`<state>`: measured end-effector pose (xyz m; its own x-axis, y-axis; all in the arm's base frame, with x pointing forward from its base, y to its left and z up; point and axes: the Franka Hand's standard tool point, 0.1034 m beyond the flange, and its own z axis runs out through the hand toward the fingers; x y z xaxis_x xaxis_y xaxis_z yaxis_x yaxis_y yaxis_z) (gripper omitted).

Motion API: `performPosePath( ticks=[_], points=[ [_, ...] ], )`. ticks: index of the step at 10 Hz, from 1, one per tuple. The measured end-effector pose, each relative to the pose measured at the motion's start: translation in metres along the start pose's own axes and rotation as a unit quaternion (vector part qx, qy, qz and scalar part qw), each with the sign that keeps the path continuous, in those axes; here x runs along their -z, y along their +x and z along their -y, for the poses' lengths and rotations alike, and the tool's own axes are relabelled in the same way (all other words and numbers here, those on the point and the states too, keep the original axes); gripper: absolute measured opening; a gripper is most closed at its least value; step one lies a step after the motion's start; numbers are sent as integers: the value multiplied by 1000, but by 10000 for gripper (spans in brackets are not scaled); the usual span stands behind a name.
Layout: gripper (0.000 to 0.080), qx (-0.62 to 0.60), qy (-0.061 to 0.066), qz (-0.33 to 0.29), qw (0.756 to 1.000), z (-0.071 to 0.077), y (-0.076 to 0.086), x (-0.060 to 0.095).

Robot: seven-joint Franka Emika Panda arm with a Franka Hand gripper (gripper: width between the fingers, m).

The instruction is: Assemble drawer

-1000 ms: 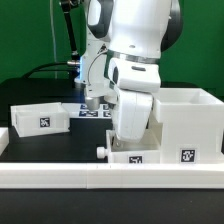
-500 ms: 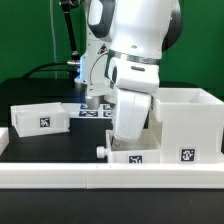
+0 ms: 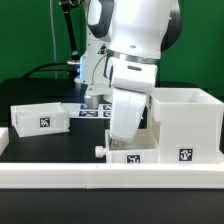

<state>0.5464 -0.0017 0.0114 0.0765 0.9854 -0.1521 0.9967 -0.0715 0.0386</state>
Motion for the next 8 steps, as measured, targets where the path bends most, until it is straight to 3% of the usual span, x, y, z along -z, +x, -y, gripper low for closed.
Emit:
performPosePath(
  ticks=[8],
  points=[
    [46, 0, 8, 3, 1000, 3, 3, 0]
  ],
)
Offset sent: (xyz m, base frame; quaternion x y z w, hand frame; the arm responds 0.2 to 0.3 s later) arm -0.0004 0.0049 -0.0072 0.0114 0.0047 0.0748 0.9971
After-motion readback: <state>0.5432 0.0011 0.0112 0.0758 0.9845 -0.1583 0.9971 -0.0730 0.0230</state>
